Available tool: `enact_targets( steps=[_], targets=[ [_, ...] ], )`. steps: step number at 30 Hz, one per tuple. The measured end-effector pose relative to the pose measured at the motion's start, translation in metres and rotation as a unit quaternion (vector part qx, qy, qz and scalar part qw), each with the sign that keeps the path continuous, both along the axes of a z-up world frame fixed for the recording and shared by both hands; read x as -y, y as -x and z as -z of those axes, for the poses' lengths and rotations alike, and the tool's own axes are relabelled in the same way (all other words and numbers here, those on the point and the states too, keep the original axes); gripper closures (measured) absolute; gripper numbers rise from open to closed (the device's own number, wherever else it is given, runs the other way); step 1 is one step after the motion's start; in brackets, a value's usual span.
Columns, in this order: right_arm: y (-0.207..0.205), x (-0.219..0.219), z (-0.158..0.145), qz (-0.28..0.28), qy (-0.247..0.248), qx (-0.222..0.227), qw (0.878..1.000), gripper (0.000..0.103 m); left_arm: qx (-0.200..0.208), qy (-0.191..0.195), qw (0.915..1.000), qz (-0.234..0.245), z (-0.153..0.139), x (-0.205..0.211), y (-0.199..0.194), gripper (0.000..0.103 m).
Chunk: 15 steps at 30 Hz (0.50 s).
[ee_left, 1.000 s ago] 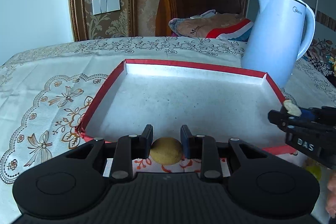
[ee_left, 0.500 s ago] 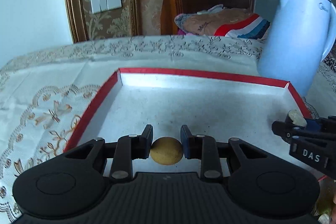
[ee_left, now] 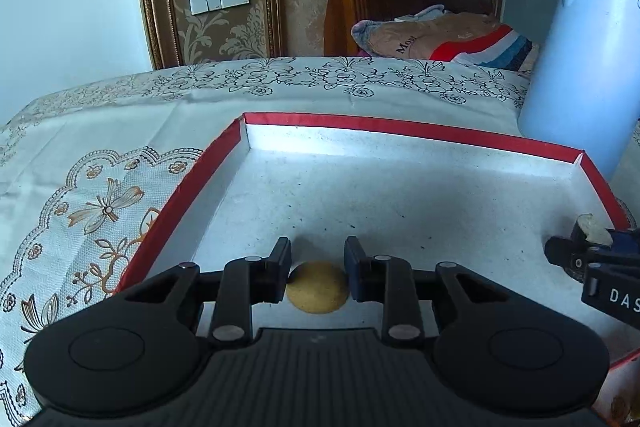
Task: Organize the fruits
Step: 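Open both grippers to drop the kiwi and wooden cylinder into the tray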
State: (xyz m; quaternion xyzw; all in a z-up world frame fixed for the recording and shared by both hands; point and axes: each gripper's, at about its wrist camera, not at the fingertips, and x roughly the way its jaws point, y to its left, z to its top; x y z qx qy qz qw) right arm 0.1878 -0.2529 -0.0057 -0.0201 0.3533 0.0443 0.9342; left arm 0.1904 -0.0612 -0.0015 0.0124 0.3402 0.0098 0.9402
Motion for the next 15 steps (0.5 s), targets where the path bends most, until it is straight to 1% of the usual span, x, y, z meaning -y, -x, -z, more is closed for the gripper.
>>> enact_targets(
  steps=[5, 7, 8, 9, 10, 12, 15],
  targets=[
    [0.0030, -0.0026, 0.0000, -0.007, 0.012, -0.004, 1.000, 0.071, 0.007, -0.006, 1.0000, -0.003, 0.0018, 0.0011, 0.0028, 0.074],
    [0.0047, -0.0033, -0.0001, -0.007, 0.013, -0.004, 1.000, 0.072, 0.013, -0.019, 0.9997, -0.004, 0.0026, 0.0032, 0.0044, 0.069],
    [0.0049, -0.0028, -0.0007, -0.008, 0.012, -0.005, 1.000, 0.070, 0.015, -0.025, 0.9995, -0.010, 0.0030, 0.0036, 0.0050, 0.063],
    [0.0050, -0.0023, -0.0011, -0.007, 0.010, -0.004, 1.000, 0.062, 0.016, -0.025, 0.9995, -0.014, 0.0029, 0.0024, 0.0055, 0.059],
    [0.0039, -0.0016, -0.0017, -0.005, 0.008, -0.004, 1.000, 0.058, 0.015, -0.019, 0.9997, -0.010, 0.0024, 0.0009, 0.0055, 0.059],
    [0.0049, 0.0004, -0.0026, -0.003, 0.002, 0.000, 1.000, 0.057, 0.010, -0.009, 0.9999, -0.007, 0.0016, -0.0015, 0.0061, 0.059],
    [0.0080, 0.0001, -0.0035, -0.005, 0.004, 0.008, 1.000, 0.057, 0.010, -0.011, 0.9998, -0.013, 0.0012, -0.0040, 0.0086, 0.058]
  ],
)
